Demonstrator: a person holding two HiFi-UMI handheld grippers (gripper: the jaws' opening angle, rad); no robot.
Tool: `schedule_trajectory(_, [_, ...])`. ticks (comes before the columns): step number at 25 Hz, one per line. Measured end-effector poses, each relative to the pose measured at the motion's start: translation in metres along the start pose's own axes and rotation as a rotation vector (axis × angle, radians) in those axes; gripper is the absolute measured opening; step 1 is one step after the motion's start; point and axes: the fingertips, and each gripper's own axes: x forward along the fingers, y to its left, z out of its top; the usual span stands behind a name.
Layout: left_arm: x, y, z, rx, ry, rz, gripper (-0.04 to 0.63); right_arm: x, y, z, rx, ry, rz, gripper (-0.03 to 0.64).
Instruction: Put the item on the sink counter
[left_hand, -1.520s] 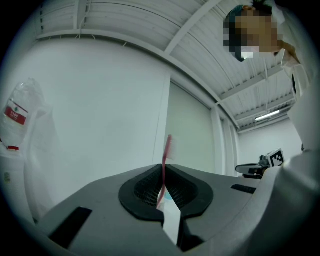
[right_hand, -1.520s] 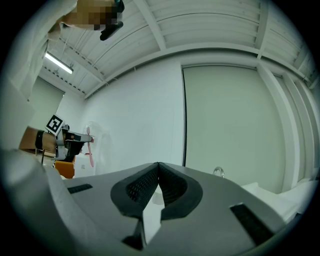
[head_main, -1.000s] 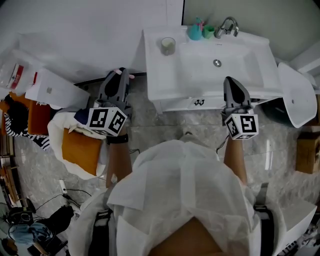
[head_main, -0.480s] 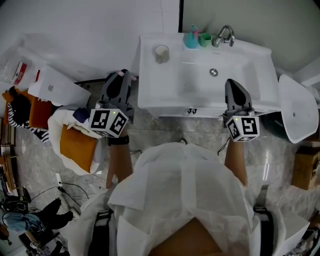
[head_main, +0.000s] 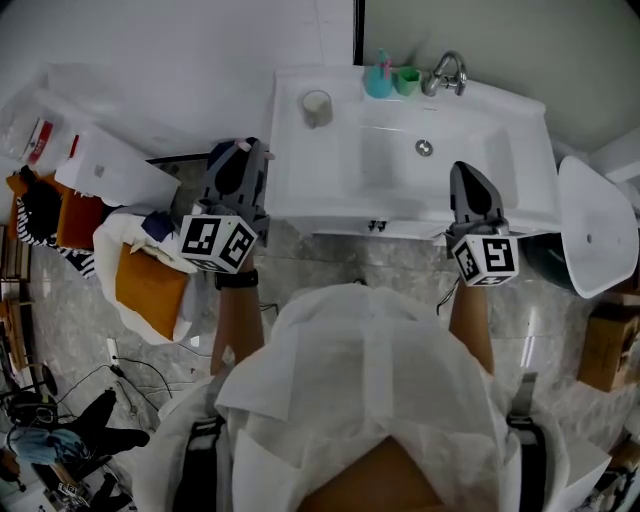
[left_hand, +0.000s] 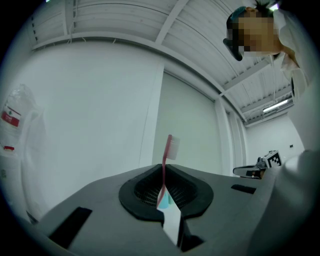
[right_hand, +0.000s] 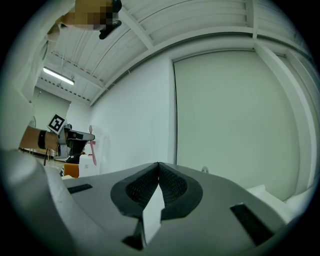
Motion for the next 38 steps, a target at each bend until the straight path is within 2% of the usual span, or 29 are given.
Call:
schedule_trajectory(6, [0.014, -0.007, -0.003, -0.008, 0.009, -0.014, 0.029, 0.005, -0.014, -0.006, 0.013, 0.011, 0.003, 0.009])
schedule_trajectory(12, [0.012, 0.007, -0.009, -0.031, 0.02, 0.013, 0.029, 0.018, -0.006, -0.011, 0.019, 0.025, 0.028, 0.009])
schedule_trajectory(19, [0.033, 0.026, -0.017, -0.046, 0.023, 0.007, 0.029, 0.046, -0.006, -0.016, 0.012, 0.041, 0.038, 0.009])
schedule_trajectory(26, [0.076, 0.063, -0.022, -0.06, 0.029, -0.006, 0.029, 0.092, -0.021, -0.02, 0.015, 0.049, -0.004, 0.009])
schedule_trajectory(38, [0.161, 0.12, -0.026, -0.072, 0.025, -0.079, 0.029, 0.184, -0.028, -0.015, -0.011, 0.056, -0.023, 0.009])
